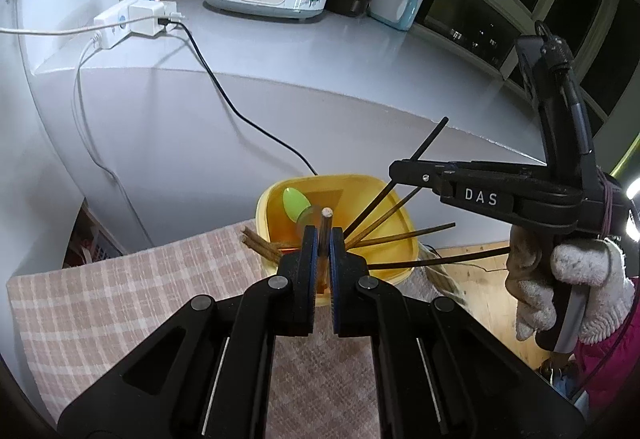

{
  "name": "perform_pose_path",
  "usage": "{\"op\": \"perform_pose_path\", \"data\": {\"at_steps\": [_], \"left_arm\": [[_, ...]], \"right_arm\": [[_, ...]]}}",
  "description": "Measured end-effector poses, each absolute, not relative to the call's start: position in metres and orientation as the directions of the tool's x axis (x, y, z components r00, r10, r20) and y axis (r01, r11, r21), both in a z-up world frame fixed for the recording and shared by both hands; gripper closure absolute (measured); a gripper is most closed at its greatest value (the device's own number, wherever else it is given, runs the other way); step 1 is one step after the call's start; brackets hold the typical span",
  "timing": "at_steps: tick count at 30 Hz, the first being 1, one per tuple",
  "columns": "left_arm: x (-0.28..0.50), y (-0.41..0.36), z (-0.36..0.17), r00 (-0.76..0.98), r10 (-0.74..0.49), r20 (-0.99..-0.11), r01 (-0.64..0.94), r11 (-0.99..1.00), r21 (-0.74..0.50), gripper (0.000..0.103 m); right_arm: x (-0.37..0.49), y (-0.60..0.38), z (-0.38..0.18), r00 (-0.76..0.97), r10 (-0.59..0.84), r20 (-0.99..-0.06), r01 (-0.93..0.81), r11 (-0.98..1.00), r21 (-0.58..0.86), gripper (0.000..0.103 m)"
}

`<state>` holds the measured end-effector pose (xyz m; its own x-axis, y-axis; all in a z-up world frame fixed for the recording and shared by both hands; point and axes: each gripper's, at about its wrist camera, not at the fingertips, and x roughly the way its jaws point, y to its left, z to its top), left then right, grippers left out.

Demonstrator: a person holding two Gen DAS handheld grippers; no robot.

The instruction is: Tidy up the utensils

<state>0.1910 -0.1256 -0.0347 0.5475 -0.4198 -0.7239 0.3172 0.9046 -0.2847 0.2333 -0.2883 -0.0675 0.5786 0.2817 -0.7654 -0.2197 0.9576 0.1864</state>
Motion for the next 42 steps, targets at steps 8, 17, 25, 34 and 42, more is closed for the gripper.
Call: {"op": "perform_pose_path", "data": {"at_steps": [8, 17, 25, 34, 42], "left_arm": [[0.192, -0.125, -0.041, 0.52, -0.425, -0.741, 0.313, 0.902, -0.298, 0.1], [0.191, -0.125, -0.041, 0.514, -0.42, -0.748, 0.306, 0.905, -0.297, 0.075], [0.186, -0.12, -0.036, 0.518, -0.417, -0.747, 0.297, 0.906, -0.3, 0.075], [0.172, -0.115, -0.021, 0.548, -0.411, -0.729, 0.311, 0.909, -0.279, 0.063], [0.16, -0.111, -0.006, 0.572, -0.41, -0.711, 0.321, 0.909, -0.266, 0.054]], "right_arm": [[0.238, -0.283, -0.072, 0.551, 0.291, -0.782, -0.228, 0.954, 0.194, 0.099], [0.236, -0.287, -0.071, 0.551, 0.292, -0.782, -0.221, 0.954, 0.201, 0.07], [0.229, -0.292, -0.065, 0.564, 0.284, -0.775, -0.205, 0.958, 0.202, 0.066], [0.213, -0.302, -0.05, 0.605, 0.275, -0.748, -0.191, 0.961, 0.199, 0.055], [0.189, -0.313, -0.035, 0.647, 0.264, -0.716, -0.174, 0.965, 0.198, 0.053]]}}
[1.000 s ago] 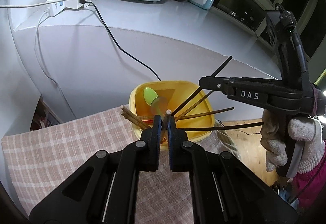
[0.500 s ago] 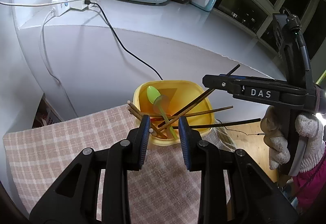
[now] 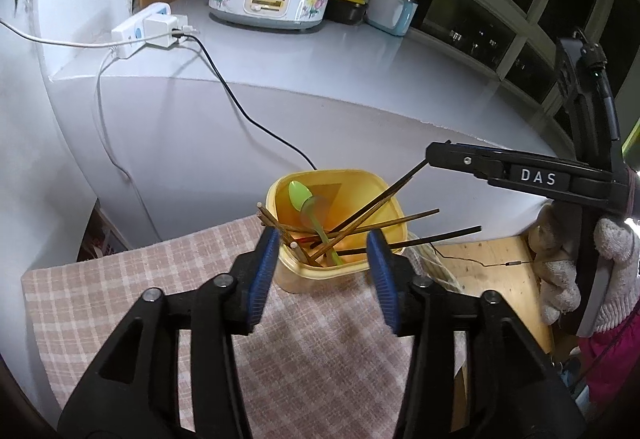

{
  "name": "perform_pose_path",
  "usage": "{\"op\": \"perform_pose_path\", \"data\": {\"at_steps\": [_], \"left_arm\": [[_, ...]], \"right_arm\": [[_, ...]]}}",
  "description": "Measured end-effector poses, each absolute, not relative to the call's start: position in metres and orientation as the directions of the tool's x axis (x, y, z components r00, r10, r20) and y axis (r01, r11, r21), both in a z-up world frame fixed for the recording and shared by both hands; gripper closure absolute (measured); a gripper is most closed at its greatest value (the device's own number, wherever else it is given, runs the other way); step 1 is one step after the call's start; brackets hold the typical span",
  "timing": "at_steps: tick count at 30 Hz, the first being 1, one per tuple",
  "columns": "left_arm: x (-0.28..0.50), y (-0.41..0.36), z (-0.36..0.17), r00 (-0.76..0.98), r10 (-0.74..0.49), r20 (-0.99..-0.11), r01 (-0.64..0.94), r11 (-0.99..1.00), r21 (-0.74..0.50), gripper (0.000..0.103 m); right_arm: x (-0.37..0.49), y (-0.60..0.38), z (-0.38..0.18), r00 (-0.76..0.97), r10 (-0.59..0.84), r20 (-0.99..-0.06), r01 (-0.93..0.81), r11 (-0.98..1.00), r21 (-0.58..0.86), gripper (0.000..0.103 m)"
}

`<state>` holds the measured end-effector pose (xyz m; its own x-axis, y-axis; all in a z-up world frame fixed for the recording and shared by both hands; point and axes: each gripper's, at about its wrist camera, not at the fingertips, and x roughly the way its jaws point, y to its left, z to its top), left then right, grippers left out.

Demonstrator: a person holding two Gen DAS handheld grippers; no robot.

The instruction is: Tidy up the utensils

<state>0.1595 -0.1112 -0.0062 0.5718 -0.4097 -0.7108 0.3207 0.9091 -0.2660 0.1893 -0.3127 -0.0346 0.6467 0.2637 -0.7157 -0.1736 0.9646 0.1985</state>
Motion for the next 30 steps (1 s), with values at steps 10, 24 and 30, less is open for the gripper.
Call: {"op": "perform_pose_path", "data": {"at_steps": [10, 24, 30], "left_arm": [[0.143, -0.105, 0.014, 0.604, -0.405, -0.687, 0.33, 0.911, -0.248, 0.044], [0.108, -0.086, 0.038, 0.654, -0.344, -0.673, 0.289, 0.937, -0.198, 0.025], [0.088, -0.079, 0.047, 0.686, -0.31, -0.658, 0.27, 0.948, -0.166, 0.02]], "right_arm": [[0.156, -0.318, -0.015, 0.693, 0.26, -0.672, -0.17, 0.965, 0.197, 0.053], [0.096, -0.314, -0.003, 0.745, 0.281, -0.604, -0.194, 0.959, 0.206, 0.036], [0.073, -0.308, -0.006, 0.752, 0.302, -0.586, -0.205, 0.952, 0.227, 0.033]]}}
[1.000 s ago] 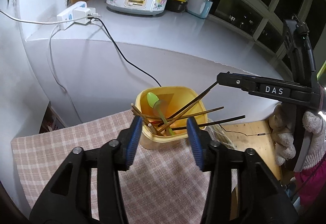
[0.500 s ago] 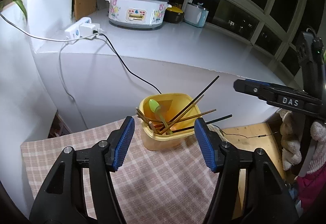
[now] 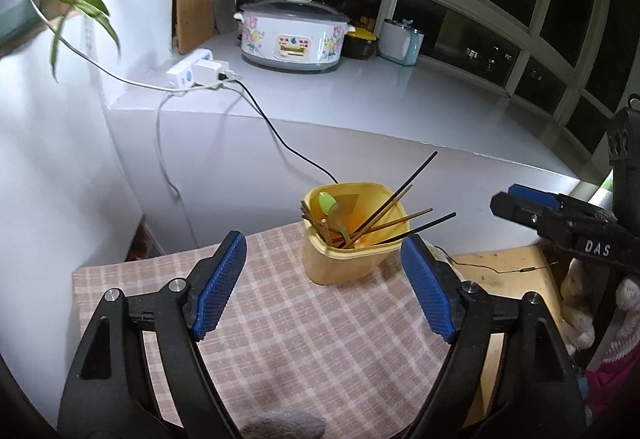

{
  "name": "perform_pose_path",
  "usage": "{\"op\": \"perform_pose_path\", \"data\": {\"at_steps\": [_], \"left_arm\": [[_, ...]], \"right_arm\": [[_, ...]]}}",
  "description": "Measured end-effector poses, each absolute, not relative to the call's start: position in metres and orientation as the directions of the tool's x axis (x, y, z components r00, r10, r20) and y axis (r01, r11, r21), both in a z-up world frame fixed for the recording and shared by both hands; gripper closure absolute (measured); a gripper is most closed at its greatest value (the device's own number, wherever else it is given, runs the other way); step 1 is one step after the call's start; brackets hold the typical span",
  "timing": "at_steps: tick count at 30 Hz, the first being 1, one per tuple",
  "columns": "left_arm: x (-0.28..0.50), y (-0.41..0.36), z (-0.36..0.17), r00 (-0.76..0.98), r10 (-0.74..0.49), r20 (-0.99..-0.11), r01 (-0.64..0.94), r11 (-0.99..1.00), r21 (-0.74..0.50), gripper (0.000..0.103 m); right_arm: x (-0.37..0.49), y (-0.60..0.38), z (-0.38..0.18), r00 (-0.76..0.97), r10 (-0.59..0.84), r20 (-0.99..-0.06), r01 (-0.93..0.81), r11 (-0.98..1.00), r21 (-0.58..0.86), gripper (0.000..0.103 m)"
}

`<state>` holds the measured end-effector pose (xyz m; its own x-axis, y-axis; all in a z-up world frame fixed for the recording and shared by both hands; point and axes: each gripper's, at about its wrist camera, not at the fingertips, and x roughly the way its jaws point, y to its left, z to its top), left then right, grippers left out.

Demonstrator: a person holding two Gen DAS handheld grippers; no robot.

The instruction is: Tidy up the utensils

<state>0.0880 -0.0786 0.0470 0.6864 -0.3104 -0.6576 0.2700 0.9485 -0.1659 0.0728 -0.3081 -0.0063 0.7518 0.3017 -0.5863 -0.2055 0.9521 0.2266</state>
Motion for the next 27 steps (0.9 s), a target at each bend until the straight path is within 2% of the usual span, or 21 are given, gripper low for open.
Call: {"op": "perform_pose_path", "data": {"at_steps": [4, 11, 18, 23, 27], "left_arm": [[0.075, -0.079, 0.054, 0.702, -0.298, -0.647, 0.278, 0.951, -0.136, 0.011], [0.053, -0.079, 0.064, 0.721, -0.285, -0.632, 0.277, 0.954, -0.115, 0.002], [0.041, -0.079, 0.068, 0.721, -0.278, -0.634, 0.274, 0.956, -0.108, 0.001], [0.036, -0.082, 0.067, 0.732, -0.225, -0.644, 0.249, 0.967, -0.054, 0.0], [0.032, -0.082, 0.065, 0.728, -0.224, -0.648, 0.247, 0.967, -0.057, 0.0]], "right_arm": [[0.058, -0.3, -0.006, 0.758, 0.296, -0.581, -0.216, 0.955, 0.205, 0.03], [0.035, -0.289, -0.007, 0.774, 0.287, -0.565, -0.214, 0.958, 0.193, 0.023], [0.026, -0.291, -0.008, 0.786, 0.281, -0.55, -0.18, 0.956, 0.232, 0.023], [0.022, -0.29, -0.004, 0.801, 0.267, -0.536, -0.17, 0.959, 0.225, 0.023], [0.021, -0.285, -0.004, 0.8, 0.269, -0.536, -0.181, 0.96, 0.212, 0.023]]}}
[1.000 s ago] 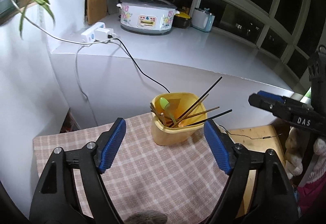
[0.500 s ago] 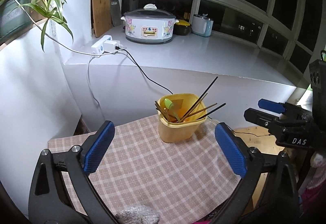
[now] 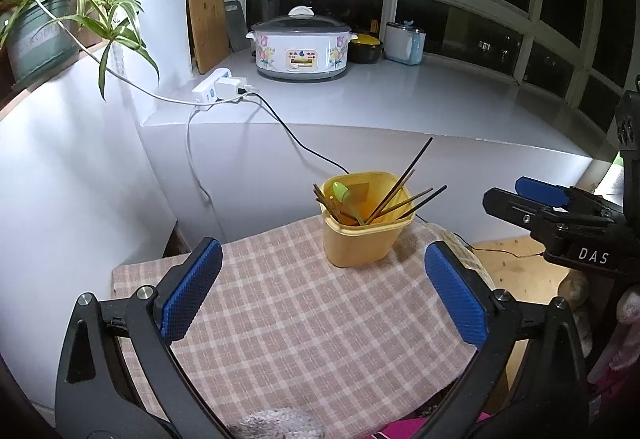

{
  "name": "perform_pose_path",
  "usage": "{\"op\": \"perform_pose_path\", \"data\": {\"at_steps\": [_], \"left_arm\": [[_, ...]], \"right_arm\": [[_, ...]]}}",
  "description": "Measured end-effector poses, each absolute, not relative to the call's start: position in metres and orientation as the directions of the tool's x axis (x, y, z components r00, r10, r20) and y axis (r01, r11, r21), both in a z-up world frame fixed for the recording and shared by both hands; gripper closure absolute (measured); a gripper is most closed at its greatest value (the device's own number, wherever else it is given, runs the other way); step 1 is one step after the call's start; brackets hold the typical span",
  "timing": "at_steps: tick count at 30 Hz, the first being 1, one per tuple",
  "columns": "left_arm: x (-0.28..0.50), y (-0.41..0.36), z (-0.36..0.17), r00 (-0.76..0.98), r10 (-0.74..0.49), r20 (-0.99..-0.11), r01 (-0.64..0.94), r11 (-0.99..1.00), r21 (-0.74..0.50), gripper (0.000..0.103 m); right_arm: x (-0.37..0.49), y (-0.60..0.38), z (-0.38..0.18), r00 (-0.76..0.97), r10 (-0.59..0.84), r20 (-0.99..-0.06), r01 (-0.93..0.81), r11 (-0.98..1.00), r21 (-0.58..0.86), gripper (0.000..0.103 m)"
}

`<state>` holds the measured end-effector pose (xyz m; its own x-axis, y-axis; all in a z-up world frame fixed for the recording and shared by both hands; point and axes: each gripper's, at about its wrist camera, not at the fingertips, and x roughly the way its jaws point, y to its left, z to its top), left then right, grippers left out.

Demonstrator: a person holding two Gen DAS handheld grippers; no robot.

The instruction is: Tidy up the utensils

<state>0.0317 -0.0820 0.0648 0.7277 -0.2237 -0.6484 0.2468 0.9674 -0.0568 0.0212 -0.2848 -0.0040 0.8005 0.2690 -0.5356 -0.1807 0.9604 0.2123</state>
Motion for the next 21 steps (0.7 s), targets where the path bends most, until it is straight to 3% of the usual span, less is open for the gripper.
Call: {"op": "perform_pose_path", "data": {"at_steps": [21], "left_arm": [[0.0327, -0.081, 0.0617, 0.722, -0.242, -0.648, 0.236, 0.967, -0.098, 0.0]], "right_arm": [[0.0206, -0.2738, -0.0131, 0.784, 0.287, -0.55, -0.19, 0.955, 0.228, 0.023]]}}
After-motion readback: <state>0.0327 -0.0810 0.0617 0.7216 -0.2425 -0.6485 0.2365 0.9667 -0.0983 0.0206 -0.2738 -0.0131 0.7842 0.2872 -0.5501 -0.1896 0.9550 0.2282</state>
